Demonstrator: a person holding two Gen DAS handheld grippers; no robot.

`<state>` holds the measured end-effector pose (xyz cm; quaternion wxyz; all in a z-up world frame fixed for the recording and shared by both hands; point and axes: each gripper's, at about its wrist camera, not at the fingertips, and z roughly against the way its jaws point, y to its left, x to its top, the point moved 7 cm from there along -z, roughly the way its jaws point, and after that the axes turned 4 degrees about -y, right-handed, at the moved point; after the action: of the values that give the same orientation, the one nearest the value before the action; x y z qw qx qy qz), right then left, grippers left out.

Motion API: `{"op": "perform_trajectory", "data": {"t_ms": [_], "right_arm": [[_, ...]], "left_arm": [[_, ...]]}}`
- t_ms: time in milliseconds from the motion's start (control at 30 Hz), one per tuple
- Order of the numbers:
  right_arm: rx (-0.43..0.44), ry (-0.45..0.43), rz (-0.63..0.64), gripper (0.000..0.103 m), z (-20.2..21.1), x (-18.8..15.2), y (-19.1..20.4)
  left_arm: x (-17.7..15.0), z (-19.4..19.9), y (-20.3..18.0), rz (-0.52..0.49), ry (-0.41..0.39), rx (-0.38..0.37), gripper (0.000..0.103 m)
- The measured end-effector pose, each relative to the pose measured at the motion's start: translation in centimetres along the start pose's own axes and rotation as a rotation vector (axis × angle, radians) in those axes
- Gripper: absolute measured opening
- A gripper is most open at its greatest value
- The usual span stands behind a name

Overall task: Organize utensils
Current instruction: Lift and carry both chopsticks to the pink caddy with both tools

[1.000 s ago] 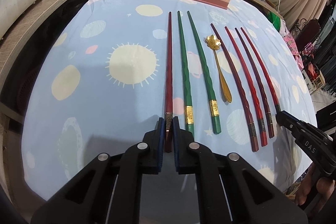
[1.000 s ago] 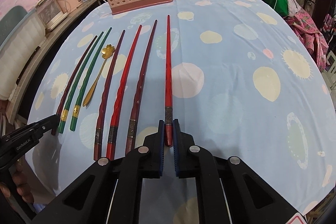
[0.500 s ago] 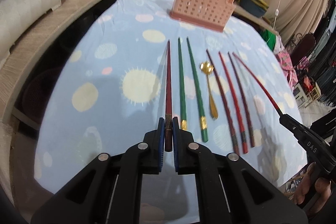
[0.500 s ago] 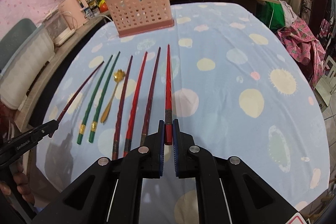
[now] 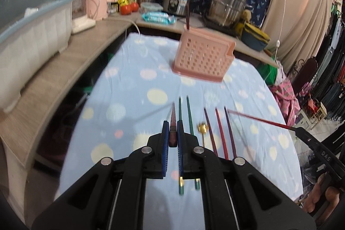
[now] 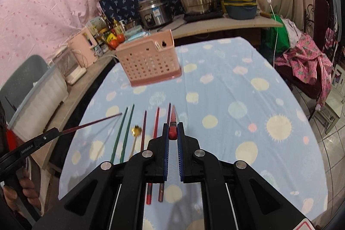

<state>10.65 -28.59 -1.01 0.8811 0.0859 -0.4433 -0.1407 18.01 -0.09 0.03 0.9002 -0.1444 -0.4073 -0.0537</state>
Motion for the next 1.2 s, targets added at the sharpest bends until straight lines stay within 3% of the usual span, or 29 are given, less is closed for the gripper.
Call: {"op": "perform_trajectory", "data": {"t_ms": [533,900,1200], "right_arm": [[0.019,-0.147,-0.001,0.007,-0.5,9.6,0.3],[0.078,-0.225,-0.050,0.007,-2.7,16.8,0.9],[0.139,-0.336,-0.058,0.007,-4.4,25.1,3.2]], "left_arm": [[9.5,-1.5,-1.2,-0.031,-0.131,0.014,0.007],[19.0,-0.7,-5.4,-0.062,-0.277,-0.074,0.007],[26.9,-1.4,-9.2,-0.074,-0.412,-0.120,0.007]]}}
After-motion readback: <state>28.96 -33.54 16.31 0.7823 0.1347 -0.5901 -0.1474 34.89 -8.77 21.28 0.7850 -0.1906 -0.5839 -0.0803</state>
